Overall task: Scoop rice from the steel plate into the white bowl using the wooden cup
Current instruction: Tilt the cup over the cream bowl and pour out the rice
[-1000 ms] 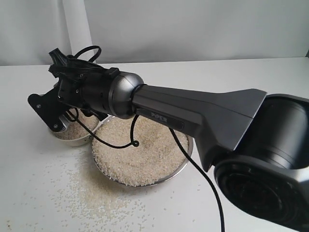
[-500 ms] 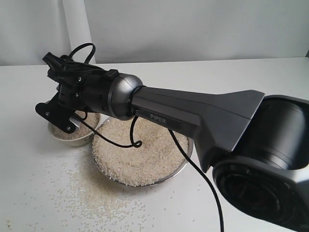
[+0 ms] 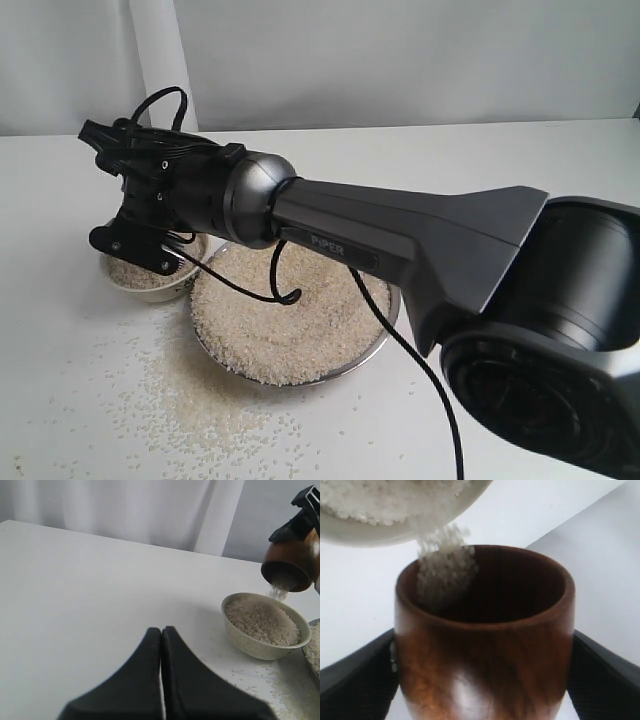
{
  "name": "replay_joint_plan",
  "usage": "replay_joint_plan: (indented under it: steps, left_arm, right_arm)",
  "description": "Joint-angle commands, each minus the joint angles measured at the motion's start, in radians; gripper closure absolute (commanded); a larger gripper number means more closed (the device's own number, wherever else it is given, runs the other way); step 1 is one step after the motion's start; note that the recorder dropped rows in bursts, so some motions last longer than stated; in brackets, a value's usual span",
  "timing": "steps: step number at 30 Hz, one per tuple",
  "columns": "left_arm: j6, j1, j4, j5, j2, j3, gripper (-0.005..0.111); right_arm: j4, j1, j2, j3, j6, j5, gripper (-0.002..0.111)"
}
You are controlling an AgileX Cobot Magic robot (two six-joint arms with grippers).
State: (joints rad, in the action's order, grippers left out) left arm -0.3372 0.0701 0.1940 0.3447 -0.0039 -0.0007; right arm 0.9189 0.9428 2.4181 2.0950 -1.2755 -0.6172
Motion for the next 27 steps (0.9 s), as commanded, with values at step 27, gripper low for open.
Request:
replay_joint_plan:
  steps: [27]
  left_arm:
    - [-0.002,-0.005,0.003,-0.007,0.004,0.001,0.107]
  right_arm:
    - [-0.117,0.013,-0.027,0.006,0.600,-0.042,0.108]
